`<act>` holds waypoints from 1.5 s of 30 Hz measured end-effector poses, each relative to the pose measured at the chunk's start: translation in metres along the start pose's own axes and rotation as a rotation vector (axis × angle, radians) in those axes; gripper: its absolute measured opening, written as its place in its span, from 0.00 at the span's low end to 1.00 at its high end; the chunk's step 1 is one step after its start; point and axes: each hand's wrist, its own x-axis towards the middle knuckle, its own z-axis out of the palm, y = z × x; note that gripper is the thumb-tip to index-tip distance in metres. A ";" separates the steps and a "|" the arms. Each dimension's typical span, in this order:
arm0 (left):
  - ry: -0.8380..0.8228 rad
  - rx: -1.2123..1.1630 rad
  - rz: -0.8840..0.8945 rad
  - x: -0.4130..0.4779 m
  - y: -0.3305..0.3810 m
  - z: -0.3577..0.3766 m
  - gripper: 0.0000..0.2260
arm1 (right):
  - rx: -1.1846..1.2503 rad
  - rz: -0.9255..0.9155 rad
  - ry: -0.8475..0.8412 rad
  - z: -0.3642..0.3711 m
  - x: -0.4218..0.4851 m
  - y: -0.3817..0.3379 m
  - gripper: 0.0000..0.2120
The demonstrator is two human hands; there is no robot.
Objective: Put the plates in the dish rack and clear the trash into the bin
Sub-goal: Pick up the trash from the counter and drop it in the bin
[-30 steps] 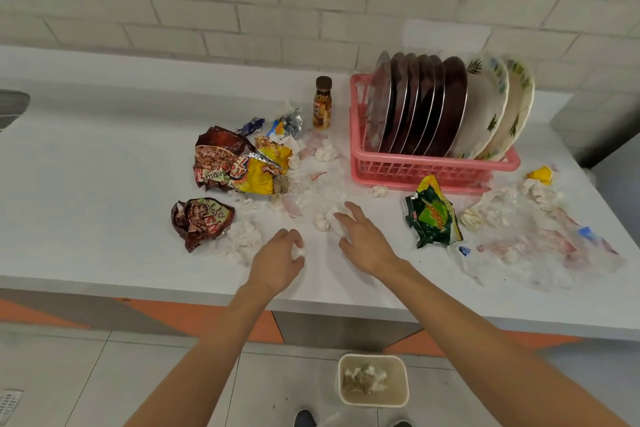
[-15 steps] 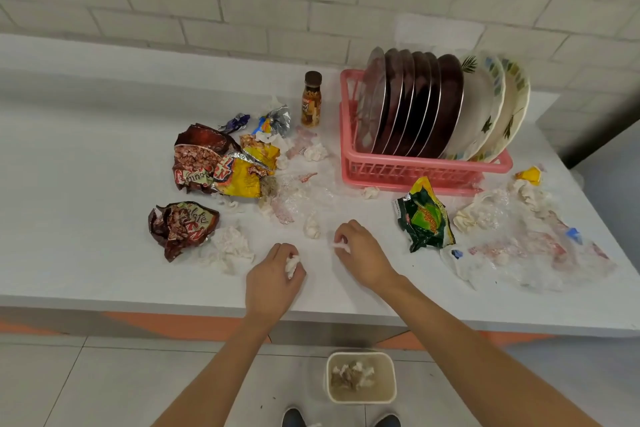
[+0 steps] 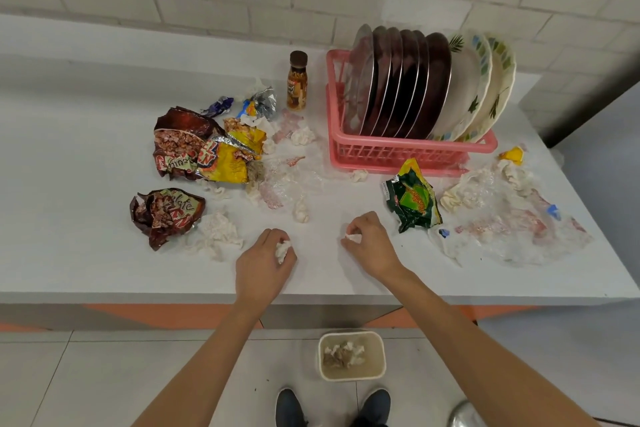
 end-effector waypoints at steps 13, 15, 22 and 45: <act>-0.090 -0.227 -0.173 -0.026 0.018 0.000 0.07 | 0.320 0.103 -0.113 -0.008 -0.059 0.008 0.06; -0.123 -0.274 -0.160 -0.042 0.030 0.003 0.07 | 0.398 0.120 -0.146 -0.012 -0.075 0.011 0.07; -0.288 -0.365 -0.161 -0.107 0.077 0.025 0.06 | 0.558 0.206 -0.151 -0.028 -0.140 0.062 0.06; -0.569 -0.175 -0.277 -0.184 0.061 0.208 0.07 | 0.374 0.386 -0.216 0.025 -0.197 0.281 0.15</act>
